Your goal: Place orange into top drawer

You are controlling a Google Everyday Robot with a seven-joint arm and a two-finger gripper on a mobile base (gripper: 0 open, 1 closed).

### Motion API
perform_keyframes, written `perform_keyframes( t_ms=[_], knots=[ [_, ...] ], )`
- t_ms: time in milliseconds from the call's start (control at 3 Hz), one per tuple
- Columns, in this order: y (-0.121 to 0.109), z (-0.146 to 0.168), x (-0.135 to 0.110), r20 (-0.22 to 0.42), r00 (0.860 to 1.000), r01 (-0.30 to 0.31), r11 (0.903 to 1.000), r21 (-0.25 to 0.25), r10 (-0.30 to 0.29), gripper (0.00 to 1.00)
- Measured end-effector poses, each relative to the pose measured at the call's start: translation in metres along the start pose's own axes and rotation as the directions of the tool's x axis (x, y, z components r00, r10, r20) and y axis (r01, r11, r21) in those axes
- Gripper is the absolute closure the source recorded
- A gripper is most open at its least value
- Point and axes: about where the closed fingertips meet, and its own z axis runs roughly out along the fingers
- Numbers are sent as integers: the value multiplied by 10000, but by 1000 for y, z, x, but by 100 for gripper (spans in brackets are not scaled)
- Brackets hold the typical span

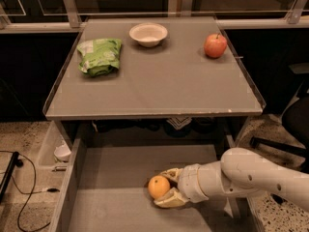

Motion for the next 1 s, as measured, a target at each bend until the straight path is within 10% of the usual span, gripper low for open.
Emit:
perform_keyframes(
  t_ms=[333, 1000],
  knots=[
    [0, 0, 0, 0, 10000, 0, 10000, 0, 0, 12],
    [0, 0, 0, 0, 10000, 1, 10000, -1, -1, 0]
  ],
)
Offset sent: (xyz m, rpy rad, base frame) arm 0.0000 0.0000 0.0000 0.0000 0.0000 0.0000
